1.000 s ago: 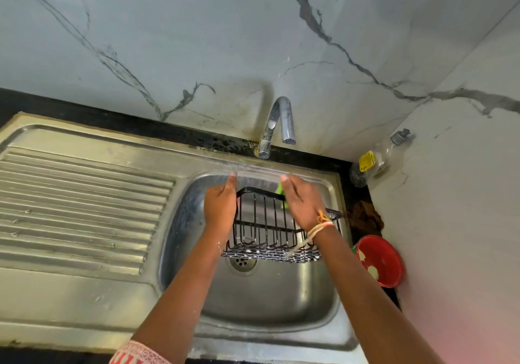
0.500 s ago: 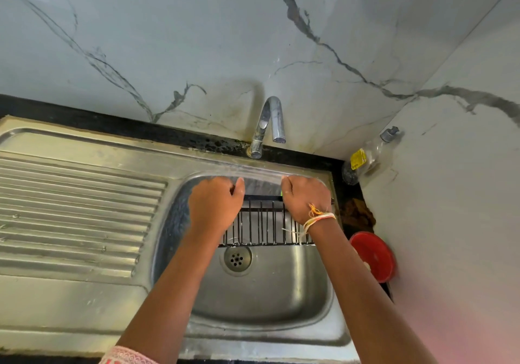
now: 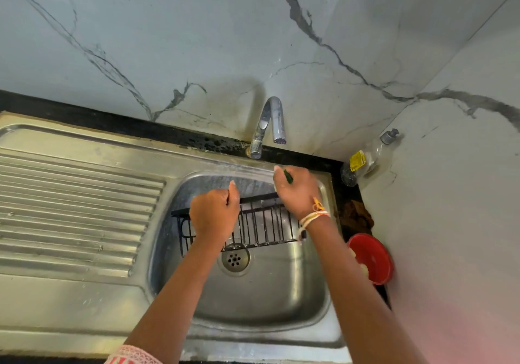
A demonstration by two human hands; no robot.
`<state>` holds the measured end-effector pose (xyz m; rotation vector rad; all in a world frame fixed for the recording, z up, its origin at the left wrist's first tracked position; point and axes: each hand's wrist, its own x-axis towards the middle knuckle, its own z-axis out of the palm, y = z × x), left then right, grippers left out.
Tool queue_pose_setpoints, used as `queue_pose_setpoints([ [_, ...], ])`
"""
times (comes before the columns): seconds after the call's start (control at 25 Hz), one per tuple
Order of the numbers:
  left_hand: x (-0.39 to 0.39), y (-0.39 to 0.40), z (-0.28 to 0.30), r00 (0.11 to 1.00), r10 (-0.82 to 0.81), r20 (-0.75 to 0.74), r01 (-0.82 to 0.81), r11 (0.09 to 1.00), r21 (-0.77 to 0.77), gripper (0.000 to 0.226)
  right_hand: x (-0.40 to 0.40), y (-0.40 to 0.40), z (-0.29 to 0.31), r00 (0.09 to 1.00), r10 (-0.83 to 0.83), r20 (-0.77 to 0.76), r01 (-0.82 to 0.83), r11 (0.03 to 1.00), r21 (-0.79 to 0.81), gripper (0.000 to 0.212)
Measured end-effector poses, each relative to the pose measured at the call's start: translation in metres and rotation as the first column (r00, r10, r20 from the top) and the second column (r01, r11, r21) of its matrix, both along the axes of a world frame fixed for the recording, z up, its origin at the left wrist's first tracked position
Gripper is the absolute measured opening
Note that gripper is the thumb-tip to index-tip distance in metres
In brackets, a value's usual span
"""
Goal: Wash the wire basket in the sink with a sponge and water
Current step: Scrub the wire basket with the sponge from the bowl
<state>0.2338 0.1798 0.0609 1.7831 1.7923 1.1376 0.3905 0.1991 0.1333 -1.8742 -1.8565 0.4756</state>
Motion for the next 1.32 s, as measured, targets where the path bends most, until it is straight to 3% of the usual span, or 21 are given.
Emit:
queue_pose_setpoints([
  [0.12, 0.025, 0.001, 0.014, 0.988, -0.101, 0.117, 0.097, 0.994, 0.041, 0.054, -0.045, -0.001, -0.003, 0.987, -0.091, -0.133, 0.11, 0.983, 0.146, 0.041],
  [0.24, 0.014, 0.008, 0.012, 0.913, 0.137, 0.383, -0.067, 0.979, -0.191, 0.055, -0.029, 0.004, 0.0, 0.858, -0.163, -0.487, 0.261, 0.955, 0.139, 0.022],
  [0.32, 0.002, 0.012, 0.006, 0.788, 0.345, 0.509, -0.166, 0.916, -0.365, 0.055, -0.021, -0.009, -0.01, 0.896, -0.169, -0.411, 0.254, 0.954, 0.161, 0.006],
  [0.36, -0.001, 0.012, 0.003, 0.75, 0.388, 0.535, -0.193, 0.903, -0.384, 0.054, -0.028, -0.022, -0.017, 0.936, -0.109, -0.335, 0.179, 0.966, 0.186, 0.008],
  [0.48, 0.001, 0.007, 0.004, 0.686, 0.386, 0.617, -0.201, 0.915, -0.349, 0.052, -0.057, -0.06, -0.031, 0.95, 0.271, -0.158, -0.214, 0.929, 0.303, 0.028],
  [0.52, 0.001, 0.006, 0.007, 0.662, 0.405, 0.631, -0.206, 0.908, -0.366, 0.053, -0.05, -0.059, -0.03, 0.938, 0.308, -0.161, -0.25, 0.919, 0.306, 0.031],
  [0.56, 0.001, 0.005, 0.008, 0.639, 0.421, 0.643, -0.21, 0.901, -0.38, 0.054, -0.035, -0.048, -0.029, 0.95, 0.243, -0.195, -0.187, 0.946, 0.265, 0.031],
  [0.64, 0.0, 0.005, 0.008, 0.659, 0.421, 0.623, -0.213, 0.899, -0.383, 0.056, -0.012, -0.029, -0.031, 0.954, -0.05, -0.297, 0.091, 0.988, 0.124, 0.031],
  [0.68, 0.001, 0.004, 0.01, 0.689, 0.421, 0.59, -0.226, 0.898, -0.378, 0.056, -0.013, -0.028, -0.032, 0.95, -0.111, -0.292, 0.147, 0.983, 0.106, 0.031],
  [0.84, 0.005, 0.004, 0.008, 0.694, 0.422, 0.583, -0.252, 0.902, -0.352, 0.052, -0.045, -0.043, -0.038, 0.942, 0.244, -0.231, -0.175, 0.943, 0.282, 0.033],
  [0.88, 0.003, 0.003, 0.009, 0.689, 0.423, 0.588, -0.248, 0.9, -0.358, 0.053, -0.034, -0.035, -0.038, 0.948, 0.212, -0.236, -0.148, 0.953, 0.263, 0.033],
  [1.0, 0.003, -0.001, 0.01, 0.728, 0.397, 0.559, -0.239, 0.911, -0.336, 0.055, -0.005, -0.011, -0.039, 0.919, -0.166, -0.357, 0.2, 0.978, 0.061, 0.031],
  [1.04, 0.004, -0.001, 0.009, 0.746, 0.407, 0.527, -0.264, 0.907, -0.327, 0.054, -0.013, -0.012, -0.039, 0.916, -0.16, -0.367, 0.191, 0.98, 0.049, 0.031],
  [1.16, 0.004, -0.001, 0.0, 0.714, 0.412, 0.567, -0.273, 0.908, -0.317, 0.048, -0.059, -0.039, -0.037, 0.926, 0.261, -0.272, -0.196, 0.95, 0.242, 0.035],
  [1.2, 0.001, 0.0, -0.001, 0.7, 0.427, 0.572, -0.277, 0.901, -0.333, 0.049, -0.056, -0.037, -0.037, 0.919, 0.309, -0.246, -0.246, 0.935, 0.254, 0.036],
  [1.24, -0.002, 0.001, -0.002, 0.697, 0.449, 0.559, -0.287, 0.889, -0.356, 0.05, -0.044, -0.027, -0.038, 0.932, 0.257, -0.257, -0.208, 0.957, 0.204, 0.033],
  [1.32, -0.008, 0.003, -0.004, 0.705, 0.455, 0.544, -0.273, 0.882, -0.384, 0.052, -0.012, 0.001, -0.041, 0.935, -0.014, -0.355, 0.035, 0.998, 0.052, 0.025],
])
